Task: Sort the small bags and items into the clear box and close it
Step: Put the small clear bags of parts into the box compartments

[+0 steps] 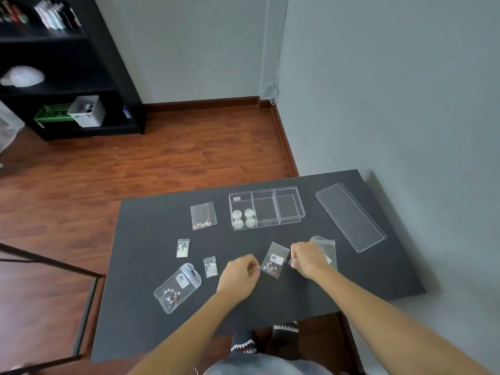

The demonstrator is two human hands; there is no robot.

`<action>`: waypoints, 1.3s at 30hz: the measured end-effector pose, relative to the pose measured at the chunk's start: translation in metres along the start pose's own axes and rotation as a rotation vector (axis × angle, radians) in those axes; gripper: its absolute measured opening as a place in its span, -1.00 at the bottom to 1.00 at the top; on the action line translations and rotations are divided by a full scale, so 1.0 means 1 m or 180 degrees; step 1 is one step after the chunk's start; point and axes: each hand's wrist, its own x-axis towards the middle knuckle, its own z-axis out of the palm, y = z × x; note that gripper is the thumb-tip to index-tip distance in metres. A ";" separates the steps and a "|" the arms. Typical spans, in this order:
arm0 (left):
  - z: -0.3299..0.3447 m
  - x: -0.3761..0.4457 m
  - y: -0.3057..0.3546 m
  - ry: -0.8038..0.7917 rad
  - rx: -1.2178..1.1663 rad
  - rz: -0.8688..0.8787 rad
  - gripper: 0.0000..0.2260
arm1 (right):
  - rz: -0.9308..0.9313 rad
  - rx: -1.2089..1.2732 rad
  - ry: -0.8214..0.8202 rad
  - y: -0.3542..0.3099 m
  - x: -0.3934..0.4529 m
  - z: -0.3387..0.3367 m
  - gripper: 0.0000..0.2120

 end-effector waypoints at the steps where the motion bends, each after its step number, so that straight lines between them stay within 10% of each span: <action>1: -0.007 0.006 0.004 0.0093 -0.0137 -0.0076 -0.93 | 0.0030 0.0290 -0.0021 0.001 -0.001 -0.001 -0.94; 15: -0.055 0.128 0.063 0.0772 -0.0343 -0.0368 -0.87 | 0.0159 0.2838 -0.0102 0.033 0.002 -0.050 -0.91; 39: -0.022 0.162 0.072 0.0591 0.2926 -0.0062 -0.78 | -0.0689 0.2432 0.0603 0.068 0.044 -0.086 -0.80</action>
